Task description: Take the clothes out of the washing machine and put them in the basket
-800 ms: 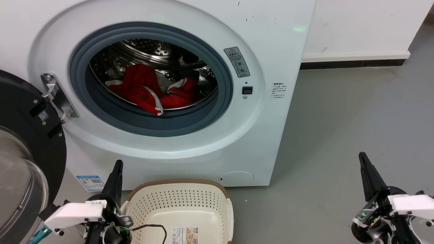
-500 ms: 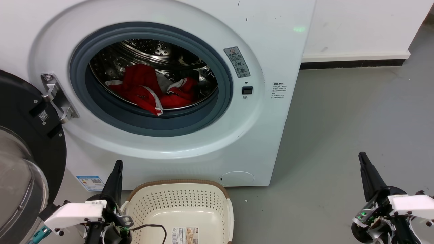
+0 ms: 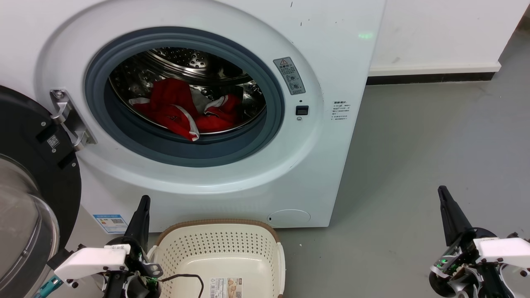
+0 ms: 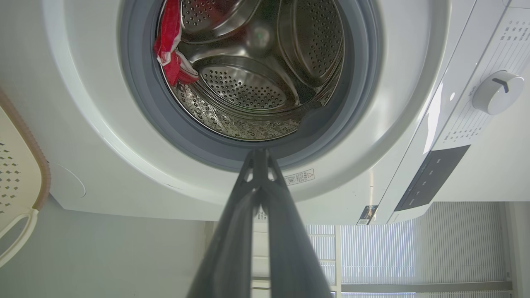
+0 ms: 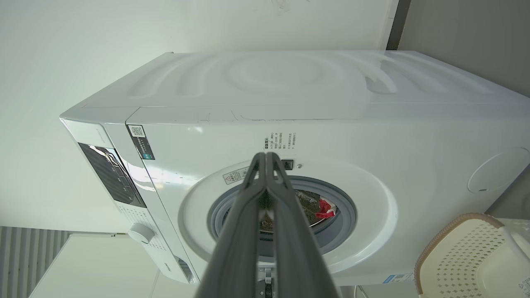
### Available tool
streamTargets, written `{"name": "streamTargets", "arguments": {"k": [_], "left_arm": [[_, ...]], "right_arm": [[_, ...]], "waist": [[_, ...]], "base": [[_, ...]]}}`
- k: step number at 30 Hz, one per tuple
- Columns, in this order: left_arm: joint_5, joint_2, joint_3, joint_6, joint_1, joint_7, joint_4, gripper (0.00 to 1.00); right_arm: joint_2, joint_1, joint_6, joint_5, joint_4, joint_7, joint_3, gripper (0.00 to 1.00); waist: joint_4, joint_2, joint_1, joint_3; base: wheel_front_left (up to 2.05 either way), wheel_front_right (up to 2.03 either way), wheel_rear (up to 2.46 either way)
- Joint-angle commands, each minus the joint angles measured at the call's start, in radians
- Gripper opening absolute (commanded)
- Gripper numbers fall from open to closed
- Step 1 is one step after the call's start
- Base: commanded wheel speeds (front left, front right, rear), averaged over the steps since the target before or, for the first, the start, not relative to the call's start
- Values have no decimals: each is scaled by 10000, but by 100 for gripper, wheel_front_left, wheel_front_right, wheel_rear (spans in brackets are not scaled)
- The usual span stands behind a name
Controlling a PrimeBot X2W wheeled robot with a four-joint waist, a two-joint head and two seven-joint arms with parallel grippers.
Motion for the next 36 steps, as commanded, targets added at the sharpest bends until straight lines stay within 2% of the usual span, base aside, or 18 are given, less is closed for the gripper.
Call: {"name": "streamTargets", "arguments": {"k": [1, 12, 13, 14, 15, 16, 30, 31, 36], "left_arm": [[4, -19, 18, -27, -48, 36, -6, 0], [4, -19, 18, -27, -48, 36, -6, 0], [2, 0, -2, 0, 0, -2, 2, 100], [0, -2, -22, 2, 26, -12, 79, 100], [3, -8, -43, 4, 84, -25, 168, 0], [8, -15, -78, 4, 153, -41, 220, 100], [745, -12, -766, 4, -152, -691, -53, 100], [1202, -11, -885, 4, -214, -829, -173, 100], [2123, -10, -1092, 4, -301, -1043, -332, 100]], "right_arm": [[34, -136, -3, -44, 17, -4, 7, 0], [34, -136, -3, -44, 17, -5, 7, 0], [0, 0, 0, -1, 2, -2, 0, 100], [2, 39, 0, 1, 71, -4, 4, 100], [4, 95, 0, 1, 153, -8, 4, 0], [6, 157, 0, 0, 207, -17, 9, 100], [-95, 503, 0, -557, -457, -661, 222, 100], [-185, 557, 0, -962, -570, -810, 316, 100], [-269, 642, 0, -2031, -723, -1029, 392, 100]], "waist": [[0, 0, 0, 0], [0, 0, 0, 0], [0, 0, 0, 0], [0, 0, 0, 0], [-1, 0, 0, 1], [-2, 0, 0, 2], [10, 0, 0, 21], [21, 0, 0, 24], [40, 0, 0, 28]], "base": [[0, 0, 0], [0, 0, 0], [0, 0, 0], [0, 0, 0], [0, 0, 0], [0, 0, 0], [0, 0, 0], [0, 0, 0], [0, 0, 0]]}}
